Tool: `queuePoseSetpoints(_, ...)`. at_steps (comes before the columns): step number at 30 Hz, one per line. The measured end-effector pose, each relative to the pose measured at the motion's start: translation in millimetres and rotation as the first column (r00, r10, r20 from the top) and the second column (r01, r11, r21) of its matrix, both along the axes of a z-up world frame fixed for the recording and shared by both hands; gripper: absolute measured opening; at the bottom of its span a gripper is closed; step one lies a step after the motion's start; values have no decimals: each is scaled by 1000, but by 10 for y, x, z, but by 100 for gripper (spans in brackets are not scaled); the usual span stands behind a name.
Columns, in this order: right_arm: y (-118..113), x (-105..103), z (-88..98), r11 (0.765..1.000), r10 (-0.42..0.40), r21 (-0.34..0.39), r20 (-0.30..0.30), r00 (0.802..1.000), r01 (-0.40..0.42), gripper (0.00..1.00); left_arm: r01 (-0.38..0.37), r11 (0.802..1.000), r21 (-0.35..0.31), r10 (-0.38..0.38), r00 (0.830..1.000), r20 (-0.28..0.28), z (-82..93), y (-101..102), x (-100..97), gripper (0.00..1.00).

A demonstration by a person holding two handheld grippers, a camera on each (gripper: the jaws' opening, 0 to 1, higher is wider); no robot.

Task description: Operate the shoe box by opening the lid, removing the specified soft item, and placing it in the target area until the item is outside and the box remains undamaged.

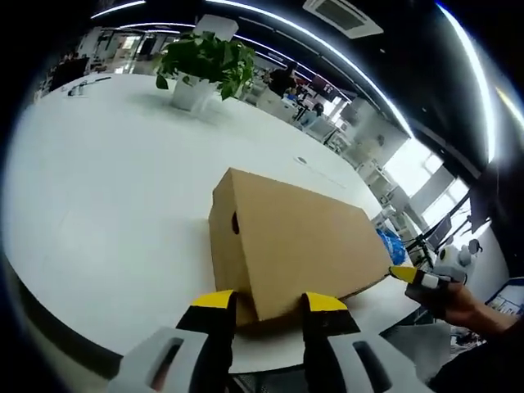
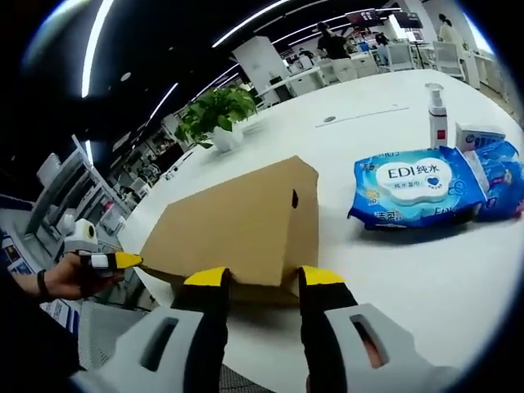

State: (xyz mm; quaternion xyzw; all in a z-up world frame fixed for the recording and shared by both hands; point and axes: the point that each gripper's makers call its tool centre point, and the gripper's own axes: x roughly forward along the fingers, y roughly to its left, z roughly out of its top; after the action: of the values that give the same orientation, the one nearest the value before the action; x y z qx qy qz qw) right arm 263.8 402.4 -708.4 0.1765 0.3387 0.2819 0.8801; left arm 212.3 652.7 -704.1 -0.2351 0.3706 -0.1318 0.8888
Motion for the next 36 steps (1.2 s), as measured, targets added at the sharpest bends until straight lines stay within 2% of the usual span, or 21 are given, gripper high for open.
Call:
queuePoseSetpoints(8,8,152,6,1000,-21,-4,1,1000,21,32,16,1000,-7,-16,1000,-9,-20,23,174,33)
queuePoseSetpoints(15,-24,406,3,999,-52,-13,-1,999,52,32,39,999,7,-39,999,0,-1,-1,498,33)
queuePoseSetpoints(24,-96,711,9,994,-107,-21,-7,994,107,32,74,996,52,-75,997,19,33,-71,1014,33)
queuePoseSetpoints(33,-212,890,22,991,-132,-34,-13,991,131,32,126,988,85,-128,992,13,47,-201,1342,33)
queuePoseSetpoints(36,-237,919,12,989,-141,-36,-15,990,140,32,134,987,93,-136,991,14,51,-220,1391,33)
